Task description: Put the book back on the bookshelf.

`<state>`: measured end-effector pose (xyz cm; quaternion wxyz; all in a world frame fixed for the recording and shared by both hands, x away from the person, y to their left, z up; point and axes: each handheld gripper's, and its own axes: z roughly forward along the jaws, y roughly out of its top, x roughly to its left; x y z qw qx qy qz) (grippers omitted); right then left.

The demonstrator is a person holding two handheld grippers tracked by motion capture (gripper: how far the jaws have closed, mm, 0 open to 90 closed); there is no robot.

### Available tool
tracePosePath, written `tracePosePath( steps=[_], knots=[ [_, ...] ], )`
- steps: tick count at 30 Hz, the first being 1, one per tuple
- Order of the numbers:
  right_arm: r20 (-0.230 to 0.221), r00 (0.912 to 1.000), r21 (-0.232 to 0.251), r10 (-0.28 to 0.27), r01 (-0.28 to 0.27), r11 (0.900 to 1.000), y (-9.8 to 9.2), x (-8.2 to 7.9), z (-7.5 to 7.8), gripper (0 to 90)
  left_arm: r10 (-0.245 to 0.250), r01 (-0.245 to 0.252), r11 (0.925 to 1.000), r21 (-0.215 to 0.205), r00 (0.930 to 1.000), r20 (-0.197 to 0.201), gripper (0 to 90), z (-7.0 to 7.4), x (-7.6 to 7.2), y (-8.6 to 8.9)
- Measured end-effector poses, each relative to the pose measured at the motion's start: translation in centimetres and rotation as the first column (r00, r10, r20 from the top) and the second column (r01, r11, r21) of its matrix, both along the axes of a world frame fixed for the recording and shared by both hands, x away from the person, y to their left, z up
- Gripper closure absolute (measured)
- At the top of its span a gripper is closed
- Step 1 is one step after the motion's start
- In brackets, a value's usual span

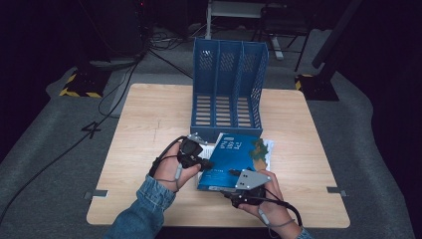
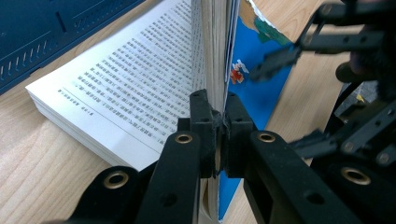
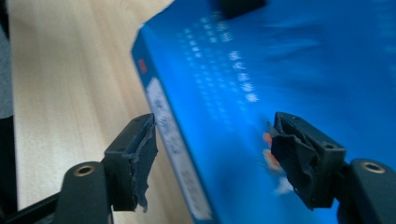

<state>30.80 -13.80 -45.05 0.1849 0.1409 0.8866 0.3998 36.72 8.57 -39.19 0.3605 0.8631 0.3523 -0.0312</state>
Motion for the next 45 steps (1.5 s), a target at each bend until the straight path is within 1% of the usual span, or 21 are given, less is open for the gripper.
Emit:
tracePosePath(
  steps=[1, 3, 4, 5, 10, 11, 13, 14, 16, 18, 20, 23, 24, 25, 27, 30, 33, 36, 37, 44, 45],
  knots=[
    [0.019, 0.9997, -0.021, 0.017, -0.016, 1.000, 0.4, 0.0, -0.2, 34.9, -0.001, 0.001, 1.0000, -0.001, 1.0000, -0.002, 85.6, 0.0, 0.0, 0.0],
    [0.057, 0.9977, -0.031, 0.037, -0.035, 0.999, 0.9, -0.1, -0.3, 37.9, -0.003, 0.003, 1.0000, 0.005, 1.0000, -0.002, 85.6, -0.1, -0.1, -0.1],
    [0.048, 0.9984, -0.019, 0.028, -0.027, 0.999, 1.2, -0.3, -0.5, 37.1, -0.001, 0.001, 1.0000, 0.006, 1.0000, -0.003, 85.6, -0.1, -0.1, -0.1],
    [0.051, 0.9985, -0.026, 0.019, -0.018, 0.999, 1.4, -0.4, -0.4, 37.5, 0.000, 0.000, 1.0000, 0.008, 1.0000, -0.006, 85.6, -0.1, -0.1, -0.1],
    [0.120, 0.9926, -0.097, 0.018, -0.006, 0.995, 2.4, -0.9, -0.9, 26.5, 0.004, -0.004, 1.0000, 0.000, 0.9998, -0.020, 85.6, -0.2, -0.2, -0.2],
    [0.120, 0.9926, -0.097, 0.018, -0.006, 0.995, 2.4, -0.9, -0.9, 26.5, 0.004, -0.004, 1.0000, 0.000, 0.9998, -0.020, 85.6, -0.2, -0.2, -0.2],
    [0.181, 0.9834, -0.140, 0.017, 0.009, 0.990, 3.0, -1.1, -1.3, 20.7, -0.001, 0.000, 1.0000, -0.009, 0.9997, -0.025, 85.6, -0.3, -0.2, -0.2],
    [0.196, 0.9806, -0.147, 0.004, 0.025, 0.989, 3.2, -1.2, -1.3, 20.2, -0.002, 0.002, 0.9999, -0.013, 0.9996, -0.028, 85.6, -0.3, -0.3, -0.3],
    [0.250, 0.9683, -0.172, -0.009, 0.054, 0.984, 3.5, -1.3, -1.6, 18.7, -0.006, 0.005, 0.9998, -0.018, 0.9993, -0.038, 85.6, -0.4, -0.3, -0.3],
    [0.268, 0.9634, -0.184, -0.014, 0.065, 0.981, 3.8, -1.2, -1.9, 13.5, -0.002, 0.001, 0.9999, -0.014, 0.9991, -0.042, 85.6, -0.5, -0.3, -0.4],
    [0.276, 0.9610, -0.191, -0.021, 0.076, 0.979, 4.0, -1.2, -2.2, 12.9, 0.002, -0.003, 0.9999, -0.016, 0.9986, -0.053, 85.6, -0.8, -0.2, -0.3],
    [0.369, 0.9295, -0.250, -0.002, 0.101, 0.963, 4.5, -1.5, -3.0, 13.3, 0.011, -0.014, 0.9990, -0.041, 0.9970, -0.077, 85.6, -1.0, 0.0, 0.0],
    [0.386, 0.9226, -0.263, 0.002, 0.108, 0.959, 4.6, -1.6, -3.1, 13.2, 0.010, -0.013, 0.9990, -0.043, 0.9967, -0.080, 85.6, -1.0, 0.0, 0.0],
    [0.409, 0.9125, -0.265, -0.008, 0.127, 0.956, 4.7, -1.7, -3.3, 13.2, 0.010, -0.013, 0.9991, -0.040, 0.9968, -0.079, 85.6, -1.1, 0.0, 0.0],
    [0.413, 0.9106, -0.262, -0.012, 0.131, 0.956, 4.7, -1.6, -3.5, 14.6, 0.007, -0.009, 0.9996, -0.026, 0.9975, -0.070, 85.5, -1.1, -0.1, -0.1],
    [0.403, 0.9148, -0.236, -0.021, 0.126, 0.964, 4.5, -1.2, -3.8, 10.6, 0.003, -0.003, 1.0000, -0.004, 0.9989, -0.048, 85.4, -1.1, -0.3, -0.4],
    [0.403, 0.9149, -0.229, -0.023, 0.125, 0.966, 4.3, -1.0, -4.0, 8.3, 0.000, 0.000, 1.0000, -0.003, 0.9987, -0.051, 85.2, -1.3, -0.2, -0.5],
    [0.366, 0.9300, -0.213, -0.039, 0.124, 0.969, 4.1, -0.4, -4.2, 1.8, 0.002, -0.002, 1.0000, 0.001, 0.9983, -0.058, 84.7, -1.6, -0.1, -0.6],
    [0.362, 0.9314, -0.207, -0.042, 0.124, 0.970, 4.0, -0.1, -4.4, 0.3, 0.004, -0.003, 1.0000, 0.008, 0.9982, -0.060, 84.7, -1.7, -0.1, -0.7],
    [0.376, 0.9256, -0.205, -0.040, 0.125, 0.971, 3.7, 0.2, -5.1, 0.0, 0.007, -0.007, 1.0000, -0.007, 0.9980, -0.063, 84.0, -2.0, -0.1, -0.8],
    [0.384, 0.9224, -0.202, -0.040, 0.126, 0.971, 3.7, 0.3, -5.2, 0.0, 0.007, -0.008, 0.9999, -0.012, 0.9979, -0.065, 84.1, -2.0, 0.0, -0.8]
  ],
)
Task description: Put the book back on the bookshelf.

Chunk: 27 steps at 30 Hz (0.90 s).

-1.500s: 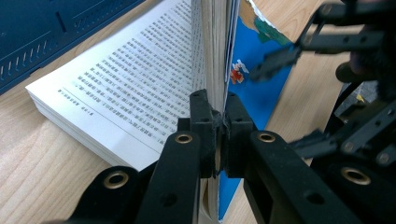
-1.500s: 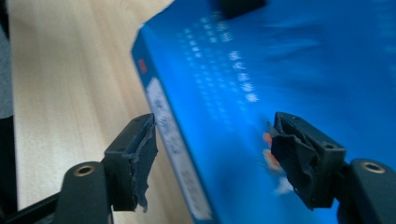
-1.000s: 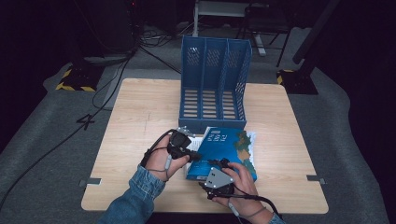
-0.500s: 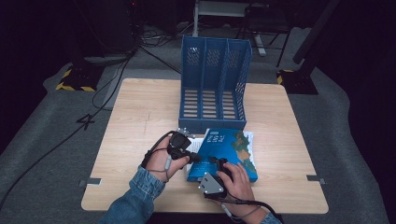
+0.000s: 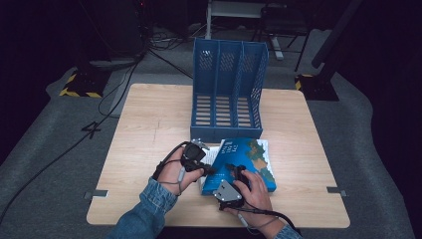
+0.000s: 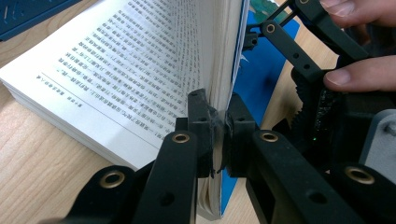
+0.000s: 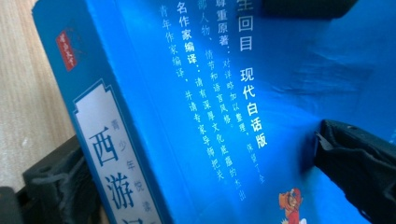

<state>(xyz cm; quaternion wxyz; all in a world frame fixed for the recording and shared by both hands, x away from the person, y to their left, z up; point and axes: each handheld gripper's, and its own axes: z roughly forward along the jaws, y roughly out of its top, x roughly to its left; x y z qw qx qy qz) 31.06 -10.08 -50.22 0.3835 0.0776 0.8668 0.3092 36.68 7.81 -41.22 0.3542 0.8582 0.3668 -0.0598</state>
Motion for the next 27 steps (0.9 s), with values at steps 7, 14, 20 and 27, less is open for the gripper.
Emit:
tracePosePath(
  steps=[7, 14, 20, 27],
  knots=[
    [0.040, 0.9992, 0.011, -0.006, 0.006, 1.000, -0.2, 0.2, -0.3, 0.1, 0.013, -0.013, 0.9990, -0.044, 0.9998, -0.017, 83.7, -0.2, 0.2, 0.1],
    [0.031, 0.9995, 0.030, 0.000, -0.001, 1.000, -0.3, 0.7, -0.4, 0.1, 0.041, -0.041, 0.9974, -0.060, 0.9991, -0.013, 79.6, -0.4, 0.3, 0.2],
    [0.048, 0.9980, 0.106, 0.042, -0.046, 0.993, -0.6, 1.6, -1.1, 0.7, 0.129, -0.137, 0.9853, -0.103, 0.9889, -0.073, 66.9, -1.6, 0.2, 0.5],
    [0.017, 0.9998, 0.149, 0.008, -0.011, 0.989, -0.5, 2.0, -1.3, 0.8, 0.133, -0.143, 0.9873, -0.069, 0.9809, -0.142, 68.6, -2.9, 0.3, 0.6]
  ],
)
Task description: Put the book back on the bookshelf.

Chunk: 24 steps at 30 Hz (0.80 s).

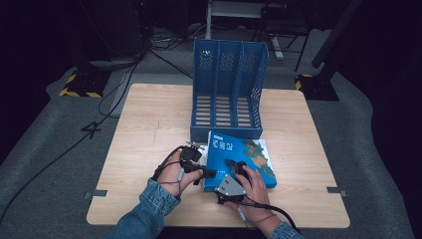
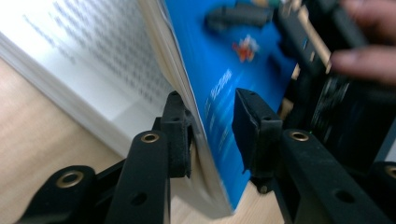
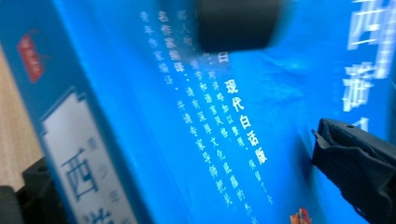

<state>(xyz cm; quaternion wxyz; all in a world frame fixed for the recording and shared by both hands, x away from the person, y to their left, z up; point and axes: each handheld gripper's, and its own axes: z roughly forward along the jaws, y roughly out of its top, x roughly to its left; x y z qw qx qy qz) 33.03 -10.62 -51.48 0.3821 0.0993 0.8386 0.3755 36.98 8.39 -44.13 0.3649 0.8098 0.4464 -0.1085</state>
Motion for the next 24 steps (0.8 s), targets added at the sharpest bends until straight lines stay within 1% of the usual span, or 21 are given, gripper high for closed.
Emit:
tracePosePath(
  steps=[1, 3, 4, 6, 8, 9, 11, 12, 14, 16, 18, 19, 20, 22, 24],
  knots=[
    [-0.004, 0.9999, 0.001, -0.011, 0.011, 1.000, 0.1, 0.0, 0.0, 0.8, 0.003, -0.003, 0.9999, -0.014, 1.0000, -0.009, 68.7, 0.0, 0.0, 0.0],
    [0.002, 0.9995, 0.000, -0.033, 0.033, 0.999, 0.2, 0.1, 0.0, 0.9, 0.008, -0.008, 0.9998, -0.017, 1.0000, -0.003, 71.8, 0.1, -0.1, 0.1],
    [0.008, 0.9991, 0.000, -0.041, 0.041, 0.999, 0.3, 0.1, 0.0, 0.8, 0.011, -0.011, 0.9996, -0.026, 0.9999, -0.001, 76.9, 0.1, 0.0, 0.1],
    [0.011, 0.9990, -0.001, -0.043, 0.043, 0.999, 0.3, 0.1, 0.0, 0.7, 0.008, -0.008, 0.9991, -0.041, 0.9999, -0.006, 78.4, 0.1, 0.1, 0.4],
    [0.009, 0.9989, -0.001, -0.047, 0.047, 0.999, 0.4, 0.2, 0.0, 0.7, 0.017, -0.017, 0.9985, -0.051, 0.9998, -0.008, 79.7, 0.0, 0.2, 0.5],
    [0.006, 0.9988, 0.000, -0.050, 0.050, 0.999, 0.4, 0.2, 0.0, 0.7, 0.020, -0.021, 0.9979, -0.061, 0.9997, -0.017, 79.6, -0.1, 0.3, 0.6],
    [-0.002, 0.9986, 0.000, -0.052, 0.052, 0.999, 0.5, 0.3, 0.0, 0.7, 0.025, -0.026, 0.9978, -0.060, 0.9995, -0.019, 77.5, -0.1, 0.3, 0.7],
    [-0.006, 0.9985, -0.001, -0.054, 0.054, 0.999, 0.5, 0.3, 0.1, 0.7, 0.018, -0.019, 0.9983, -0.055, 0.9998, -0.013, 75.3, -0.1, 0.3, 0.7],
    [-0.020, 0.9981, -0.001, -0.059, 0.059, 0.998, 0.6, 0.4, 0.1, 0.9, 0.019, -0.020, 0.9978, -0.063, 0.9998, -0.010, 66.7, -0.2, 0.4, 0.8],
    [-0.033, 0.9977, -0.003, -0.060, 0.060, 0.998, 0.7, 0.6, 0.2, 1.8, 0.027, -0.026, 0.9981, -0.055, 0.9996, 0.003, 61.8, -0.4, 0.4, 0.9],
    [-0.049, 0.9973, -0.009, -0.055, 0.055, 0.998, 0.7, 0.7, 0.3, 4.6, 0.033, -0.032, 0.9961, -0.082, 0.9994, 0.005, 55.6, -0.5, 0.4, 1.1],
    [-0.044, 0.9977, -0.020, -0.051, 0.050, 0.999, 0.8, 0.7, 0.4, 6.3, 0.037, -0.036, 0.9961, -0.080, 0.9993, 0.010, 53.8, -0.4, 0.4, 1.3],
    [-0.036, 0.9983, -0.039, -0.047, 0.045, 0.998, 0.9, 0.7, 0.5, 9.7, 0.054, -0.052, 0.9958, -0.075, 0.9980, 0.032, 52.6, -0.4, 0.3, 1.6],
    [-0.004, 0.9993, -0.108, -0.038, 0.038, 0.993, 1.2, 0.6, 0.7, 17.4, 0.078, -0.074, 0.9943, -0.077, 0.9957, 0.051, 49.1, -0.2, 0.4, 2.4],
    [-0.002, 0.9992, -0.139, -0.041, 0.040, 0.989, 1.3, 0.9, 0.9, 20.5, 0.098, -0.093, 0.9929, -0.074, 0.9927, 0.069, 48.8, -0.1, 0.4, 3.3]
  ],
)
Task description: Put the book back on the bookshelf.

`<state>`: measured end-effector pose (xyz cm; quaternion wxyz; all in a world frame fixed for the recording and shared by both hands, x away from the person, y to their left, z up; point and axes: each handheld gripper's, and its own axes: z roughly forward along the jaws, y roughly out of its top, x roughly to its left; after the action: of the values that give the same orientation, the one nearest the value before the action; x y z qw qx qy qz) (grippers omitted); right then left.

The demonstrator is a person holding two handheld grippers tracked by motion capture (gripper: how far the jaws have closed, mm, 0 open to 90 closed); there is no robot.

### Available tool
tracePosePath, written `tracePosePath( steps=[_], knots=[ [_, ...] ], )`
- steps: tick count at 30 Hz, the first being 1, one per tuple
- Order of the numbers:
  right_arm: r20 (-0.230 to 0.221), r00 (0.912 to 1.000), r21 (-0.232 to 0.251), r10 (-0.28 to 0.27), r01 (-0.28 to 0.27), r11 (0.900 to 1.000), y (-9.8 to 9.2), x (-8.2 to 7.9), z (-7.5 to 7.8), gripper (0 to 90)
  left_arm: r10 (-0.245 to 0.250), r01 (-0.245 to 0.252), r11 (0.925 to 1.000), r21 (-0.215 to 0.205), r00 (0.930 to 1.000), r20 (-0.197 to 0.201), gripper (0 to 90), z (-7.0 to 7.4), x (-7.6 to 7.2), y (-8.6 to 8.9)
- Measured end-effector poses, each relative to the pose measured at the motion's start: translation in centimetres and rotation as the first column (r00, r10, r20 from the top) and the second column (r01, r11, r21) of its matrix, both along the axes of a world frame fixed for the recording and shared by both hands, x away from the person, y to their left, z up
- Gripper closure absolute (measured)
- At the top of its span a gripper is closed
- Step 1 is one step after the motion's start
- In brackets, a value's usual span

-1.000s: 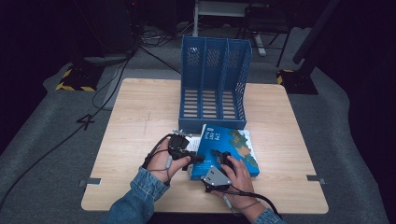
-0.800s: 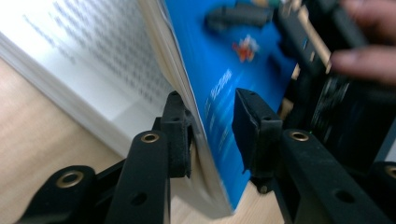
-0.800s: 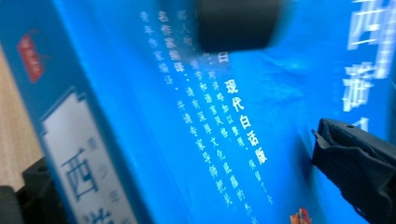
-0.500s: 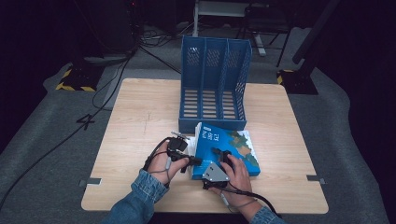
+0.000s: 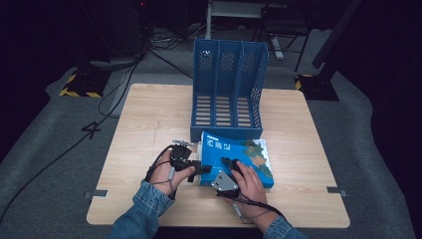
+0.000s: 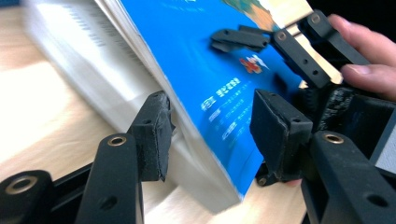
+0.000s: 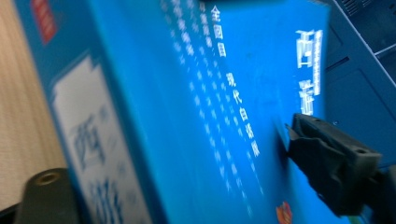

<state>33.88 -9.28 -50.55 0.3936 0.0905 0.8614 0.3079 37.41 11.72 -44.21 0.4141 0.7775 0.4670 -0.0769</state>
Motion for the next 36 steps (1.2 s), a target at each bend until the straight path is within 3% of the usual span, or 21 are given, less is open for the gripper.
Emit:
tracePosePath(
  steps=[1, 2, 4, 7, 11, 15, 19, 21, 22, 24, 26, 28, 31, 33, 36],
  knots=[
    [0.000, 1.0000, 0.000, 0.000, 0.000, 1.000, 0.0, 0.0, 0.0, 20.5, 0.000, 0.000, 1.0000, 0.000, 1.0000, 0.000, 50.5, 0.0, 0.0, 0.0],
    [-0.028, 0.9996, -0.011, -0.011, 0.011, 1.000, 0.1, 0.4, 0.2, 25.2, 0.026, -0.026, 0.9986, -0.046, 0.9997, 0.002, 49.3, 0.3, 0.0, 1.0],
    [-0.042, 0.9990, -0.012, -0.012, 0.012, 1.000, 0.1, 0.6, 0.3, 26.0, 0.049, -0.048, 0.9968, -0.064, 0.9987, 0.012, 49.3, 0.6, 0.0, 1.8],
    [-0.044, 0.9990, -0.034, -0.003, 0.002, 0.999, 0.1, 0.6, 0.5, 29.6, 0.075, -0.073, 0.9952, -0.066, 0.9968, 0.028, 49.3, 0.7, 0.1, 2.7],
    [-0.023, 0.9997, -0.046, 0.006, -0.007, 0.999, 0.0, 0.4, 1.0, 42.8, 0.109, -0.106, 0.9915, -0.076, 0.9935, 0.033, 49.3, 0.5, 0.1, 3.9],
    [-0.002, 1.0000, -0.051, -0.002, 0.002, 0.999, -0.3, 0.5, 2.5, 56.1, 0.128, -0.125, 0.9891, -0.078, 0.9915, 0.026, 49.4, 0.1, 0.2, 4.5],
    [-0.044, 0.9990, -0.008, -0.002, 0.002, 1.000, -1.2, 1.1, 4.0, 59.5, 0.145, -0.143, 0.9878, -0.061, 0.9889, 0.032, 49.3, -0.5, 0.5, 5.1],
    [-0.076, 0.9971, 0.039, -0.005, 0.008, 0.999, -2.0, 1.5, 5.0, 60.3, 0.163, -0.162, 0.9860, -0.039, 0.9858, 0.038, 49.3, -0.8, 0.6, 5.3],
    [-0.076, 0.9971, 0.039, -0.005, 0.008, 0.999, -2.0, 1.5, 5.0, 60.3, 0.166, -0.165, 0.9860, -0.023, 0.9850, 0.047, 49.3, -0.9, 0.7, 5.5],
    [-0.095, 0.9955, 0.079, -0.008, 0.015, 0.997, -2.6, 1.8, 5.7, 60.6, 0.193, -0.196, 0.9802, 0.030, 0.9788, 0.068, 49.2, -1.3, 0.9, 5.9],
    [-0.104, 0.9945, 0.110, -0.004, 0.015, 0.994, -3.3, 1.9, 6.3, 60.8, 0.220, -0.241, 0.9570, 0.161, 0.9656, 0.139, 48.6, -1.7, 1.0, 6.2],
    [-0.114, 0.9935, 0.136, -0.008, 0.023, 0.990, -3.8, 2.0, 6.8, 60.9, 0.224, -0.256, 0.9418, 0.218, 0.9610, 0.162, 48.7, -2.0, 1.1, 6.6],
    [-0.129, 0.9916, 0.181, -0.010, 0.034, 0.983, -4.8, 2.1, 7.6, 61.1, 0.237, -0.274, 0.9276, 0.254, 0.9570, 0.168, 48.4, -2.6, 1.4, 7.3],
    [-0.145, 0.9893, 0.214, -0.011, 0.043, 0.976, -5.5, 2.2, 8.2, 61.2, 0.247, -0.283, 0.9232, 0.260, 0.9555, 0.161, 48.5, -3.1, 1.5, 7.7],
    [-0.164, 0.9864, 0.261, -0.010, 0.053, 0.964, -6.5, 2.3, 8.9, 61.3, 0.239, -0.275, 0.9153, 0.294, 0.9589, 0.152, 47.6, -4.0, 1.7, 7.9]
  ],
)
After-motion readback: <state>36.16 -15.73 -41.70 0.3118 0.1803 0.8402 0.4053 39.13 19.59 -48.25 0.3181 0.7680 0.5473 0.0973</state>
